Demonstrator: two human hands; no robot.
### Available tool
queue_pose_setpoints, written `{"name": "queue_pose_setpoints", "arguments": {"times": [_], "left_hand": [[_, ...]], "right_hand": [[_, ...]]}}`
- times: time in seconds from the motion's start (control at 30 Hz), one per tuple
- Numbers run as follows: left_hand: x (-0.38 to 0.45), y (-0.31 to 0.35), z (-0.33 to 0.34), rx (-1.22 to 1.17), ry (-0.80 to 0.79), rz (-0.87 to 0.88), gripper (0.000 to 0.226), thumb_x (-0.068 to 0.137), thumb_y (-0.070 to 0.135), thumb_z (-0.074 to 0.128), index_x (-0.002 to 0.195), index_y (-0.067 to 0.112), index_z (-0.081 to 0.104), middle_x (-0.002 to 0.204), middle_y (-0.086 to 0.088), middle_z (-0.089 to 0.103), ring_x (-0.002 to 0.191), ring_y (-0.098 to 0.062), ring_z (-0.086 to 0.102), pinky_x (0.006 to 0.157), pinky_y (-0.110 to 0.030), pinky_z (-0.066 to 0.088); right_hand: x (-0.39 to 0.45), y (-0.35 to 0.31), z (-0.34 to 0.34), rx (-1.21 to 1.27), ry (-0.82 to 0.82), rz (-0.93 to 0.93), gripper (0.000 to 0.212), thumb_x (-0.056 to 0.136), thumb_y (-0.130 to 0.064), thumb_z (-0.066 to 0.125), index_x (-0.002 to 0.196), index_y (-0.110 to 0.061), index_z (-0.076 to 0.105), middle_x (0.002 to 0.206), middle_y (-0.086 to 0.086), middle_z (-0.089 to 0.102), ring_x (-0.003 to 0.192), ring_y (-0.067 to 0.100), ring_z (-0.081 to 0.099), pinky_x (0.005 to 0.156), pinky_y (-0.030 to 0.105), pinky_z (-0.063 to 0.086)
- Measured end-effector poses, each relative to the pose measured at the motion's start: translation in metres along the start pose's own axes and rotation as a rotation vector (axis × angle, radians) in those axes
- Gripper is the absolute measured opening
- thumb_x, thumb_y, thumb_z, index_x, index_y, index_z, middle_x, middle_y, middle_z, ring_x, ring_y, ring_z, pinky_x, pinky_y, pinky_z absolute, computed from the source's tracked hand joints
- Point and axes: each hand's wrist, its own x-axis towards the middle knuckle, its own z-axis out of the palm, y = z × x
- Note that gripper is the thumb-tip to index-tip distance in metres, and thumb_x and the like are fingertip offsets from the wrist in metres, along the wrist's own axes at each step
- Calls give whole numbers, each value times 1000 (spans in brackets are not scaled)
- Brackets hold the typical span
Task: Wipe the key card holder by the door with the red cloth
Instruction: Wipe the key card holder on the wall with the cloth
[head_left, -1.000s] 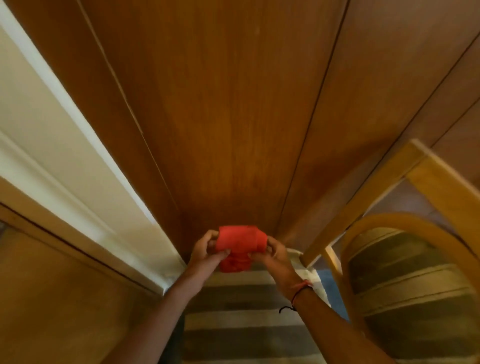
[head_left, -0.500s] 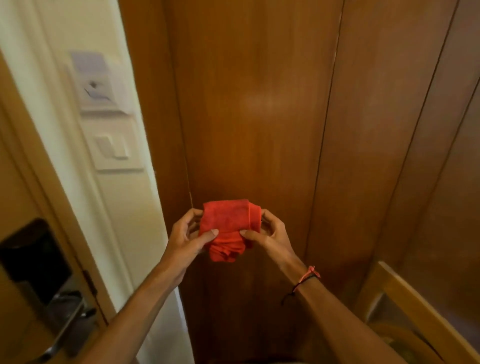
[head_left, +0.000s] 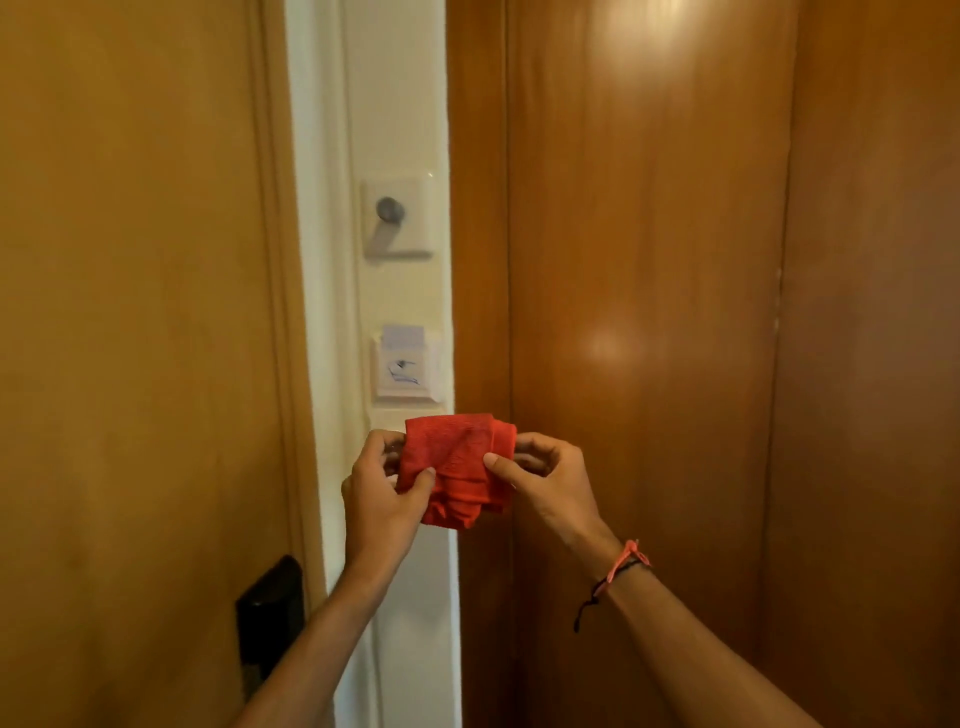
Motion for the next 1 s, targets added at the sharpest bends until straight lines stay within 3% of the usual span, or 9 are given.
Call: {"name": "queue_pose_setpoints", "arguments": {"times": [0.1, 0.17, 0.3, 0.4, 0.5, 0.63, 0.73, 0.83, 1.0], "left_hand": [[18, -3, -7, 107, 135, 70, 45, 85, 17, 73, 117, 25, 43, 98, 4, 64, 86, -9, 67, 66, -28, 61], [34, -5, -8, 213, 196, 136, 48, 87, 22, 71, 121, 24, 38, 102, -3, 65, 83, -17, 68, 65, -33, 63], [66, -8, 1, 446, 218, 283, 46, 91, 28, 62, 128, 16, 38, 110, -15, 64, 85, -26, 69, 63, -34, 62], [76, -16, 11, 669, 196, 336, 59, 87, 45, 51, 133, 9, 43, 123, -21, 58, 101, -35, 65, 78, -45, 62], [72, -38, 23, 907, 179, 517, 79, 73, 38, 78, 138, 6, 48, 136, -25, 55, 124, -43, 53, 102, -53, 47], [61, -56, 37, 810, 149, 583, 84, 70, 27, 84, 142, 2, 47, 145, -22, 52, 135, -41, 46, 107, -56, 43], [44, -60, 47, 753, 98, 549, 67, 91, 31, 59, 147, 2, 36, 152, -20, 40, 143, -37, 33, 111, -57, 39], [51, -54, 48, 739, 99, 529, 59, 98, 32, 40, 148, 1, 35, 154, -20, 38, 145, -36, 31, 116, -51, 30], [48, -58, 55, 805, 120, 469, 57, 100, 31, 45, 147, 0, 36, 151, -21, 41, 142, -37, 36, 113, -52, 35]], "right_hand": [[16, -11, 29, 24, 68, 1, 24, 81, -6, 83, 102, 1, 72, 97, 19, 80, 91, 29, 79, 79, 41, 67], [30, -19, 45, 25, 118, -11, 28, 80, -9, 85, 101, 0, 70, 96, 20, 79, 90, 31, 79, 79, 44, 67], [60, -28, 67, -56, 236, -23, 27, 78, -16, 88, 91, -17, 63, 93, 12, 77, 85, 20, 76, 68, 26, 66], [75, -25, 72, -168, 308, -18, 31, 75, -23, 90, 87, -20, 61, 90, 8, 75, 86, 23, 75, 74, 35, 67], [79, -20, 65, -409, 324, -106, 42, 73, -39, 89, 97, -19, 62, 91, -3, 72, 85, 15, 71, 79, 38, 65], [79, -18, 32, -920, 334, -434, 51, 80, -50, 79, 116, -23, 57, 117, -2, 61, 103, 13, 57, 87, 30, 53], [89, -21, -8, -1268, 449, -665, 57, 89, -46, 68, 134, -14, 55, 145, 15, 54, 133, 30, 52, 110, 45, 48], [102, -14, -48, -1454, 455, -695, 67, 99, -47, 52, 152, -6, 42, 164, 22, 34, 153, 36, 32, 125, 53, 31], [115, 9, -72, -1613, 435, -781, 77, 103, -53, 37, 161, -4, 24, 170, 20, 18, 159, 33, 17, 128, 51, 24]]}}
